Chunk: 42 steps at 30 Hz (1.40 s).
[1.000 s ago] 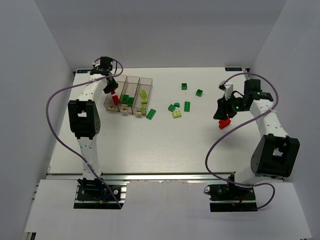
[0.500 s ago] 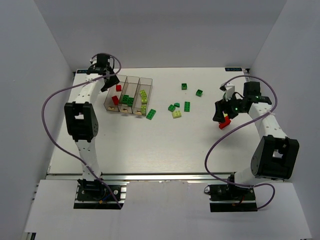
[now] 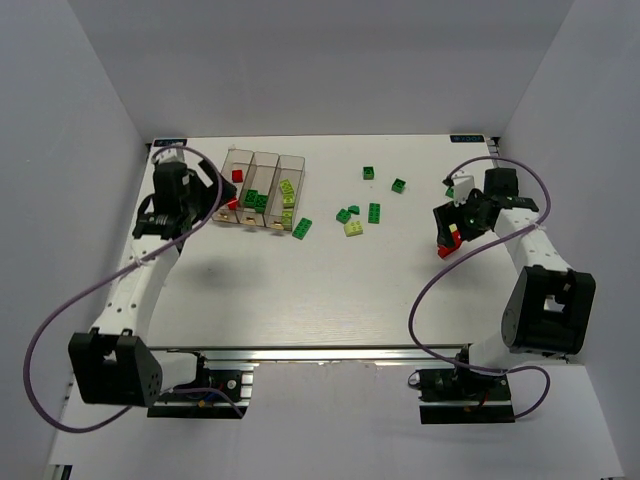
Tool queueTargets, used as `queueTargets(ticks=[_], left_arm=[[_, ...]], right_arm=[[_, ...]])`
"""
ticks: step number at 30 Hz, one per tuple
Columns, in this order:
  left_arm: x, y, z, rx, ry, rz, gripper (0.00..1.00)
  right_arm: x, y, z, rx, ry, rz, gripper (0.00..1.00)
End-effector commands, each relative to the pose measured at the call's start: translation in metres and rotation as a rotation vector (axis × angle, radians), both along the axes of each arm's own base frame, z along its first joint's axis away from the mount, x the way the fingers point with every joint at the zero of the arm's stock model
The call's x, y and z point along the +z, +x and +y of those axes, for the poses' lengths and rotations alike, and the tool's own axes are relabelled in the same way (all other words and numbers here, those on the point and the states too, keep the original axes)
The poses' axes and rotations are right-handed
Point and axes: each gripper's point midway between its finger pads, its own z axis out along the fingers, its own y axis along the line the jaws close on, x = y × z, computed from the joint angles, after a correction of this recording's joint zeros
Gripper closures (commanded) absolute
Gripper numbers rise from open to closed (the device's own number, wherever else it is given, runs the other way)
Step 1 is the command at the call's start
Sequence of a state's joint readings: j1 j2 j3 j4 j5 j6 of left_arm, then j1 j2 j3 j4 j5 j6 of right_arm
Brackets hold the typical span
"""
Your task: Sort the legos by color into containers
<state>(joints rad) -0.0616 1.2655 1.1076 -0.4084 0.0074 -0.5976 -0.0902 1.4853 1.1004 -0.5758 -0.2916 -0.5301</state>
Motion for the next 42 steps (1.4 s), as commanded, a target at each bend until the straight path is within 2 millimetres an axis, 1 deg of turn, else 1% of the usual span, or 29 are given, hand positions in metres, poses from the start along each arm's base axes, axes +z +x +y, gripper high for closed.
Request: queueTargets(ticks=[1, 2, 3, 5, 7, 8, 9, 10, 12, 16, 22, 30, 38, 42], left_arm=[[0.005, -0.022, -0.012, -0.031, -0.086, -0.037, 0.02], [0.004, -0.027, -0.012, -0.032, -0.095, -0.038, 0.02], [-0.002, -0.033, -0.013, -0.033, -0.101, -0.026, 0.02], [0.002, -0.042, -0.015, -0.037, -0.120, -0.041, 0.02], [-0.002, -0.048, -0.016, -0.041, -0.123, -0.025, 0.02], [-0.003, -0.050, -0.015, -0.039, -0.123, -0.022, 0.02], [-0.001, -0.053, -0.015, -0.039, -0.122, -0.028, 0.02], [-0.005, -0.055, -0.014, -0.034, -0.124, -0.017, 0.02], [-0.004, -0.060, -0.015, -0.035, -0.133, -0.024, 0.02], [-0.011, -0.067, -0.018, -0.028, -0.174, -0.021, 0.02], [-0.013, -0.074, -0.020, -0.029, -0.193, -0.020, 0.02], [-0.016, -0.078, -0.021, -0.032, -0.200, -0.009, 0.02], [-0.019, -0.083, -0.022, -0.025, -0.217, -0.010, 0.02], [-0.016, -0.084, -0.022, -0.023, -0.219, -0.017, 0.02]], right_arm=[[-0.003, 0.003, -0.009, 0.017, -0.048, 0.043, 0.11], [-0.006, 0.002, -0.010, 0.027, -0.054, 0.057, 0.11], [-0.013, 0.002, -0.011, 0.052, -0.062, 0.082, 0.11], [-0.016, 0.004, -0.012, 0.067, -0.076, 0.097, 0.11], [-0.025, 0.004, -0.014, 0.083, -0.083, 0.122, 0.11], [-0.025, 0.007, -0.014, 0.085, -0.085, 0.120, 0.10], [-0.029, 0.008, -0.015, 0.086, -0.090, 0.128, 0.11], [-0.030, 0.009, -0.017, 0.088, -0.099, 0.128, 0.11], [-0.035, 0.012, -0.020, 0.083, -0.111, 0.137, 0.11], [-0.045, 0.009, -0.023, 0.080, -0.129, 0.163, 0.11], [-0.060, 0.003, -0.025, 0.073, -0.138, 0.184, 0.11], [-0.072, 0.009, -0.021, 0.074, -0.113, 0.201, 0.11], [-0.074, 0.019, -0.019, 0.076, -0.117, 0.198, 0.11], [-0.074, 0.020, -0.019, 0.078, -0.128, 0.208, 0.12]])
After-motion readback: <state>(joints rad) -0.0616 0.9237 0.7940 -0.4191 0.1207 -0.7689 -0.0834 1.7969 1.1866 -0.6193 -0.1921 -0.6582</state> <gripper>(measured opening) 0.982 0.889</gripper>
